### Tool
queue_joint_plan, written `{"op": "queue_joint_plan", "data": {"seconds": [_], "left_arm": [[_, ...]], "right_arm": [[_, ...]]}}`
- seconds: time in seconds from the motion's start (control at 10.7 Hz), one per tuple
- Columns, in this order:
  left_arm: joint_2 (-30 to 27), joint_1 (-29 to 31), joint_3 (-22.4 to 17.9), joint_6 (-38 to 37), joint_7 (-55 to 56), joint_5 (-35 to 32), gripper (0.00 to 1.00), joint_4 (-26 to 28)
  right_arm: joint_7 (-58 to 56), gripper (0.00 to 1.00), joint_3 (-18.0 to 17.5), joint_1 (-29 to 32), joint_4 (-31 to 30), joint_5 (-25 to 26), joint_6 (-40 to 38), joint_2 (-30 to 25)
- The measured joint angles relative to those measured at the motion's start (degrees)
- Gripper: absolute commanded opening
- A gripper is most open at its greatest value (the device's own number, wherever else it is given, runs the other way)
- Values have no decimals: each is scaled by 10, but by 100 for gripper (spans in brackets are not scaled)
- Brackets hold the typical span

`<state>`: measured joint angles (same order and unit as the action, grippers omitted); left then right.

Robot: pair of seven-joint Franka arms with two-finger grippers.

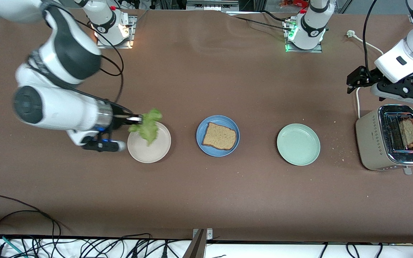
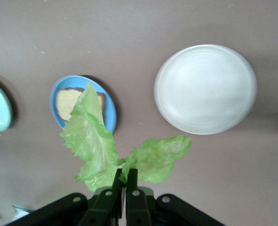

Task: Make sandwich in blue plate with both arms
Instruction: 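Lift the lettuce with the right gripper and lay it on the bread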

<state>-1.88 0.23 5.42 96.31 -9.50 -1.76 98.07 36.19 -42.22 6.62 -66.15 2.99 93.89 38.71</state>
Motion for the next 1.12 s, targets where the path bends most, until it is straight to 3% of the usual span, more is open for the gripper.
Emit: {"op": "queue_joint_plan", "data": {"seconds": [0.19, 0.65, 0.84, 1.12], "left_arm": [[0, 0, 0, 1, 0, 0, 100, 0], [1, 0, 0, 1, 0, 0, 100, 0], [1, 0, 0, 1, 0, 0, 100, 0], [1, 0, 0, 3, 0, 0, 100, -1]], "right_arm": [[87, 0, -23, -36, -28, 0, 118, 41], [187, 0, -25, -120, -37, 48, 311, 163], [230, 0, -25, -133, -37, 51, 355, 206], [277, 0, -25, -138, -40, 54, 361, 219]]}}
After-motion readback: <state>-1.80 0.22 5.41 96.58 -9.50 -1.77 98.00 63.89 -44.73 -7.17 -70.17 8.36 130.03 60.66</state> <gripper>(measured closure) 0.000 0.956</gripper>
